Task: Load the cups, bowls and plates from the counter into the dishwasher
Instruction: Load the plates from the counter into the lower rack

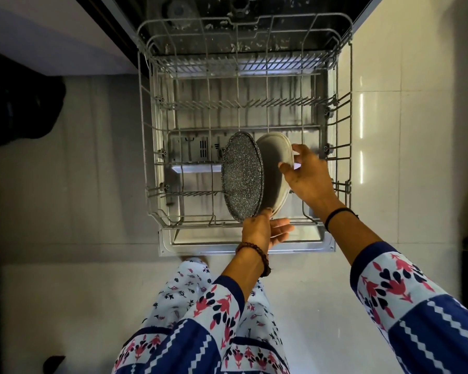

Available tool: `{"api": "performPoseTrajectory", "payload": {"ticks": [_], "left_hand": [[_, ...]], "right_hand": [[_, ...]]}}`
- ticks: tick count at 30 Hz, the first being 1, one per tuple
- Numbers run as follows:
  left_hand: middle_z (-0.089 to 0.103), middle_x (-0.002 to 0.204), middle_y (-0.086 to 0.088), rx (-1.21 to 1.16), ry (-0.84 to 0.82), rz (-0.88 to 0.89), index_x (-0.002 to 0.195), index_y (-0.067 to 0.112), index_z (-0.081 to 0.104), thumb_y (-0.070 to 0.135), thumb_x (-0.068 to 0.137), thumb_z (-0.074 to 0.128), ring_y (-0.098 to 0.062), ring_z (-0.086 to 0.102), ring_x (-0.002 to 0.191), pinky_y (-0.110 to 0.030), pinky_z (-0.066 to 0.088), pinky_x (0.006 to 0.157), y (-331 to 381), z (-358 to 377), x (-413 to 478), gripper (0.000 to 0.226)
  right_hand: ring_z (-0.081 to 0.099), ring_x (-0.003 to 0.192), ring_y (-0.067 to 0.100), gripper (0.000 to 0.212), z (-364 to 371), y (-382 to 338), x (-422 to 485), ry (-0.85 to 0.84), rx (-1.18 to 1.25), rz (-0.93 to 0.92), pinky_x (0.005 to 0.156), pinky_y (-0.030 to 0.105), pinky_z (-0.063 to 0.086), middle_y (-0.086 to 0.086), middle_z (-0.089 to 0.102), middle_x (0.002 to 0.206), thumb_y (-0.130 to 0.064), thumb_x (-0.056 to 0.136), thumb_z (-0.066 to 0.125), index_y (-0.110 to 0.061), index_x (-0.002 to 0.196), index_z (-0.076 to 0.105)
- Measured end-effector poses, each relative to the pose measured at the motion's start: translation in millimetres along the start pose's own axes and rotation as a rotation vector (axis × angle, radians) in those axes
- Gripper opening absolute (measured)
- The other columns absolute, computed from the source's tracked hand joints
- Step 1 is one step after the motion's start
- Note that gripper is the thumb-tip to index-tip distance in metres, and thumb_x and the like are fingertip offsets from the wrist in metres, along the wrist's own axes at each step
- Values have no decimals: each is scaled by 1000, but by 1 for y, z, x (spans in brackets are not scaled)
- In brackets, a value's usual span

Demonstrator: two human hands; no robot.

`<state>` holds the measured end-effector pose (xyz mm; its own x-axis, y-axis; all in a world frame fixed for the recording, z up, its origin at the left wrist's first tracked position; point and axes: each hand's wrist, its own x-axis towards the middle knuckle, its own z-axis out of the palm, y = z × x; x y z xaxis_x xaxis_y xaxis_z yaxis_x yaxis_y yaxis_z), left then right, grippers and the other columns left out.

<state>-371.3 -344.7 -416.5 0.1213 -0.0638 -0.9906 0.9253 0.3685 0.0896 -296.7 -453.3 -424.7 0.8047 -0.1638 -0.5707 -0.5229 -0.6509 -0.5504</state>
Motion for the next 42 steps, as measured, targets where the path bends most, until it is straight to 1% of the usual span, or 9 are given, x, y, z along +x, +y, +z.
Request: {"api": "performPoseTrajectory", "payload": {"ticks": [3,7,11,19,21,25,34,38,42], "left_hand": [[71,75,-9,9,-15,36,105,9,50,15,102,42,-14,67,49,-22,54,48,0,-2,-11,10],[69,57,-2,16,-54,69,98,8,50,11,101,41,-14,67,47,-22,53,46,3,-3,-31,10],[71,63,-2,72,-73,144,106,6,55,11,100,42,-14,67,50,-22,53,48,15,-11,-56,15],[73,82,-11,146,-19,365,104,6,65,14,96,51,-19,69,61,-25,56,54,49,-54,-150,18],[73,91,-16,164,-1,416,102,5,67,13,94,52,-25,69,68,-27,55,54,59,-69,-180,19],[72,82,-7,201,47,556,104,7,66,14,98,47,-17,68,62,-28,56,57,77,-102,-248,21],[73,86,-12,117,176,910,101,11,64,14,97,50,-18,69,63,-26,53,54,116,-174,-369,15],[73,84,-10,157,240,1022,103,9,64,12,98,49,-22,71,69,-22,51,53,132,-209,-401,16],[73,82,-7,176,301,1122,103,8,64,10,98,50,-16,70,65,-18,51,52,149,-254,-423,15]], "right_hand": [[69,93,25,47,0,0,-13,5,-3,16,79,28,52,15,66,127,-20,97,63,-6,139,47],[68,99,30,46,-3,-3,-34,48,-99,-26,85,30,49,15,61,130,-19,94,66,-5,133,48],[66,97,30,40,-10,-18,-64,117,-144,-103,84,37,55,14,61,121,-18,92,69,-4,126,54],[62,86,15,25,-22,-93,-134,52,-72,-215,67,4,38,5,68,109,-19,93,67,-10,115,63],[62,88,15,24,-29,-121,-153,34,-29,-260,69,6,40,4,68,108,-21,94,66,-10,116,63],[60,89,10,21,-42,-181,-195,7,38,-377,68,0,42,0,66,103,-21,95,66,-11,113,64],[56,85,-10,17,-59,-298,-275,-117,74,-660,70,0,42,-14,62,95,-28,97,63,-18,110,64],[62,89,-1,15,-53,-344,-291,-172,59,-741,71,4,47,-12,64,98,-30,96,64,-23,109,63],[70,92,14,13,-35,-393,-301,-245,101,-776,80,25,59,-6,68,100,-29,95,65,-23,107,63]]}}
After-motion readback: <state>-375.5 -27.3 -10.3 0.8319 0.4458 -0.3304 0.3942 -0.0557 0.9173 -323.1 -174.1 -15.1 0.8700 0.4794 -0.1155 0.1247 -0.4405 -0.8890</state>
